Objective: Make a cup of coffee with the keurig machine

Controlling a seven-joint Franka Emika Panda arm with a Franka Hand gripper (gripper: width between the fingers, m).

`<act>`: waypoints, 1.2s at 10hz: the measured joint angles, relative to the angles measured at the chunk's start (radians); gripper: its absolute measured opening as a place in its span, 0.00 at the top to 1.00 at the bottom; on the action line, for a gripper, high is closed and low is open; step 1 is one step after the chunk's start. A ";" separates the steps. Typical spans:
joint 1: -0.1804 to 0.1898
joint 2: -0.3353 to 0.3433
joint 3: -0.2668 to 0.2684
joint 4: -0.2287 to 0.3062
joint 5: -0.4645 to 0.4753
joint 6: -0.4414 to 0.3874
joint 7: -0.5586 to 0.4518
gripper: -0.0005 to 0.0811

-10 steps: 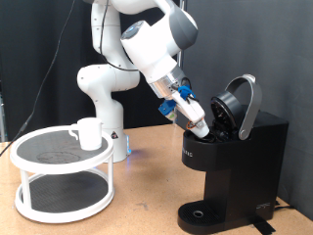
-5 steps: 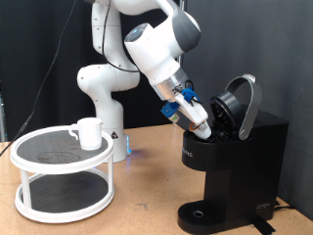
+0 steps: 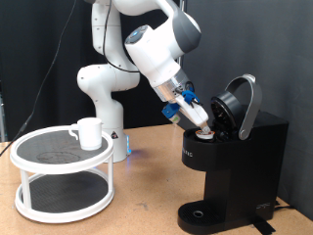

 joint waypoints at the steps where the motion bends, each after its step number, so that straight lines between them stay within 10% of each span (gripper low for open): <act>1: -0.001 -0.010 -0.003 0.002 0.028 -0.009 -0.013 0.10; 12: -0.030 -0.176 -0.081 0.044 0.145 -0.133 0.052 0.09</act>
